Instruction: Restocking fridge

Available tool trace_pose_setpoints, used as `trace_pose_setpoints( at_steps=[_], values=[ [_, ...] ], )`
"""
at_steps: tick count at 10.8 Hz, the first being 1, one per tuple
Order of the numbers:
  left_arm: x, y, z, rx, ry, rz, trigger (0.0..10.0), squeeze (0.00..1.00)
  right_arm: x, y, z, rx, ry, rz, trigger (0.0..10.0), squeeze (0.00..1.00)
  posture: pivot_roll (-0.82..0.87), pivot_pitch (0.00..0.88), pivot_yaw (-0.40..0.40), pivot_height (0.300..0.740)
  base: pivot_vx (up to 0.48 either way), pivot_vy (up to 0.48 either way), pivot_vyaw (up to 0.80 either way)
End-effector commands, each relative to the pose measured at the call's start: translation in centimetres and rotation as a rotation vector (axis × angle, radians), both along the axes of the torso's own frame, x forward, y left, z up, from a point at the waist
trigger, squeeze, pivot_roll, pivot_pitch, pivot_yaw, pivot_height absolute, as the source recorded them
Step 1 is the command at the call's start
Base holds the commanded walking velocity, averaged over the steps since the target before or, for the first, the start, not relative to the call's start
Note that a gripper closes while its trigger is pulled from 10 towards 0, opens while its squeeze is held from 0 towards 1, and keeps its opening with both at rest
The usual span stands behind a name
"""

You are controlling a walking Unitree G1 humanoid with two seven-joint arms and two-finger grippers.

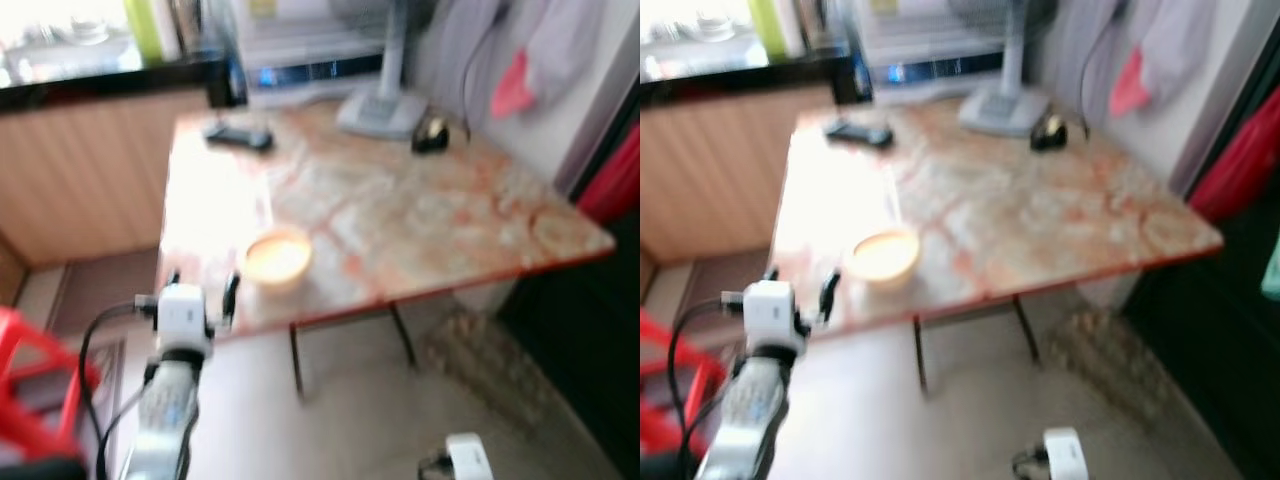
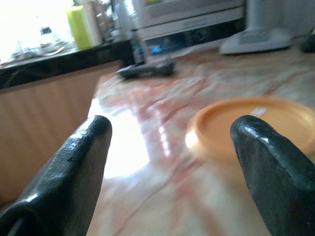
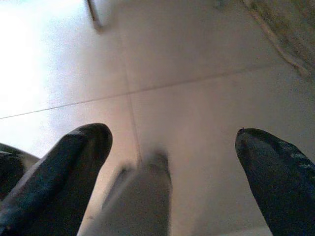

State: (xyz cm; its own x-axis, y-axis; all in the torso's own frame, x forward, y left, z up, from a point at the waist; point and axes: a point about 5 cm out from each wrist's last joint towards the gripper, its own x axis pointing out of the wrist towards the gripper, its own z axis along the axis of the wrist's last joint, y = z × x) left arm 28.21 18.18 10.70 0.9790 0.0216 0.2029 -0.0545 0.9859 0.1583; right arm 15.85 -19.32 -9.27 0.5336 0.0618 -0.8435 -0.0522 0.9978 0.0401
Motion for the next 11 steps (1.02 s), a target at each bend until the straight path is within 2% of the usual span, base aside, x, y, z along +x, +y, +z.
trace_pose_setpoints(
  at_steps=[1, 3, 7, 9, 11],
  values=[
    [0.13, -0.84, 0.18, -0.007, -0.001, -0.022, 10.0, 0.00, -0.84, -0.91, -0.21, -0.017, 0.025, -0.020, 10.0, 0.00, 0.01, 0.000, -0.002, 0.740, 0.311, 0.000, 0.00],
    [0.14, -0.87, 0.29, -0.014, -0.008, -0.023, 10.0, 0.00, -0.76, -0.91, -0.18, -0.022, 0.024, -0.010, 10.0, 0.00, 0.02, 0.000, -0.003, 0.740, 0.291, 0.000, 0.00],
    [0.29, -1.21, 0.81, -0.040, -0.025, -0.030, 10.0, 0.00, -0.70, -0.99, -0.14, -0.027, 0.017, -0.015, 10.0, 0.00, 0.02, 0.000, -0.006, 0.740, 0.000, 0.000, 0.72],
    [0.40, -1.49, 0.66, -0.052, -0.004, -0.050, 10.0, 0.00, -0.77, -1.01, -0.17, -0.018, 0.017, -0.049, 10.0, 0.00, 0.02, 0.000, -0.007, 0.740, 0.000, 0.000, 0.00],
    [0.41, -1.34, 0.65, -0.123, 0.004, -0.035, 10.0, 0.00, -0.68, -0.98, -0.14, -0.021, 0.013, -0.034, 10.0, 0.00, 0.02, 0.000, -0.009, 0.740, 0.000, 0.000, 0.00]
  ],
)
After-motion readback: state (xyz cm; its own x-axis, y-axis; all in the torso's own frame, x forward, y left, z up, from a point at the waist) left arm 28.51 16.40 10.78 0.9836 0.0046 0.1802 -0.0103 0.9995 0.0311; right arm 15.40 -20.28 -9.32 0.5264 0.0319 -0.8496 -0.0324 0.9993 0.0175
